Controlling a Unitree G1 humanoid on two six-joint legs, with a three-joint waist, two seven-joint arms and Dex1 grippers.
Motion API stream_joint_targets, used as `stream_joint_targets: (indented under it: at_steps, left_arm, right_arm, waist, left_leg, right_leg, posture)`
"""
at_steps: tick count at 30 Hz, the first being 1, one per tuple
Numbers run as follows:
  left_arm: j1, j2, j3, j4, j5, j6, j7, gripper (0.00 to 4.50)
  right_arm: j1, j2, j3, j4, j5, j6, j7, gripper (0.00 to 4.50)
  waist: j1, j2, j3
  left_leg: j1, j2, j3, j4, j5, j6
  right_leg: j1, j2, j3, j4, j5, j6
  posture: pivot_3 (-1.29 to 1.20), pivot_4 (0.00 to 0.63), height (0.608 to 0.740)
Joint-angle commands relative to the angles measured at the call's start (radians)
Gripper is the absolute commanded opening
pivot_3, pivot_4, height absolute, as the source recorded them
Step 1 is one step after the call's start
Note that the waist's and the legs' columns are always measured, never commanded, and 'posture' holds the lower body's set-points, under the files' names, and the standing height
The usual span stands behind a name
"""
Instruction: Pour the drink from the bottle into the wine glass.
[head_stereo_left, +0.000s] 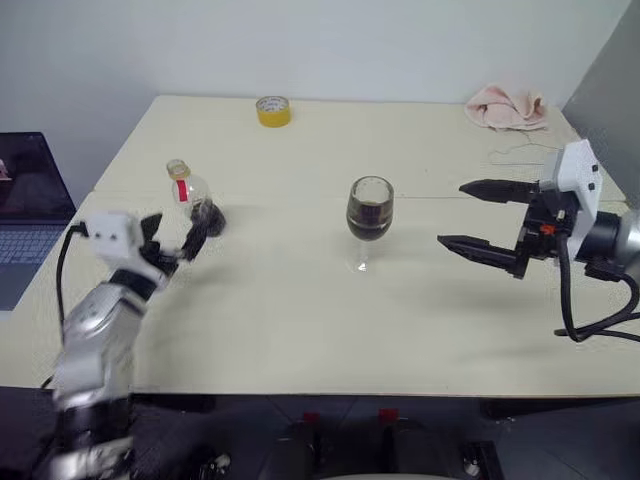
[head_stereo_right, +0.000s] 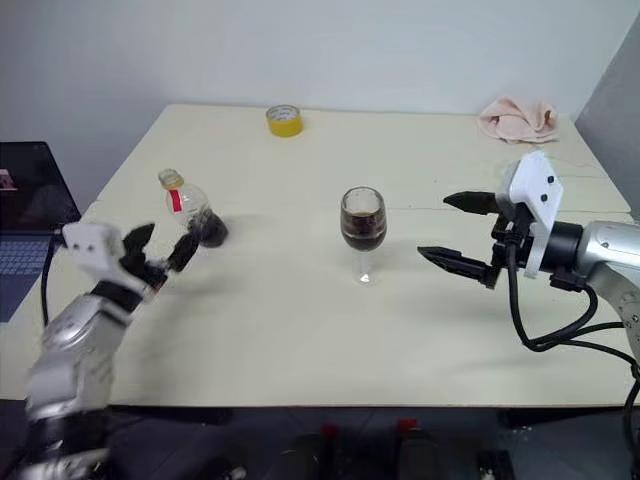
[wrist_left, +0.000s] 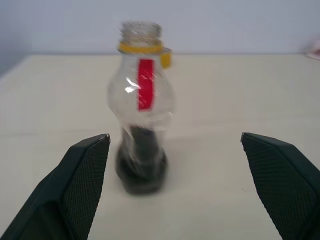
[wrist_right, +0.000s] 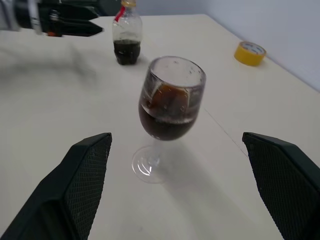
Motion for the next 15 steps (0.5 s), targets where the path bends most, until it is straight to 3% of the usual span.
stream_joint_targets:
  at_steps: [1,10,15]
  left_arm:
    - [-0.039,0.132,0.052,-0.136,-0.150,0.123,-0.152,4.46]
    - [-0.197,0.332,-0.021,-0.151,-0.180,0.245,-0.325,4.46]
    - [-0.253,0.327,-0.017,-0.126,-0.168,0.240,-0.340,4.46]
  right_arm:
    - [-0.010,-0.034,-0.061,0.051,-0.009,-0.051,0.054,4.50]
    - [0.002,0.006,-0.087,0.182,0.069,-0.113,0.225,4.50]
    - [0.007,0.007,-0.071,0.237,0.052,-0.145,0.275,4.50]
  waist:
    - [0.012,0.002,0.001]
    - [0.002,0.004,0.002]
    - [0.001,0.005,0.003]
  left_leg:
    - [0.000,0.000,-0.001,0.000,0.000,0.000]
    - [0.002,0.000,0.002,-0.002,0.000,0.000]
    - [0.002,0.001,0.001,-0.001,0.000,0.000]
  right_leg:
    - [0.001,0.000,-0.001,0.000,0.000,0.000]
    - [0.003,0.000,0.000,-0.003,-0.001,-0.001]
    - [0.003,0.001,0.000,-0.002,-0.001,-0.001]
  posture:
    - [0.00,0.150,0.740]
    - [0.00,0.150,0.740]
    - [0.00,0.150,0.740]
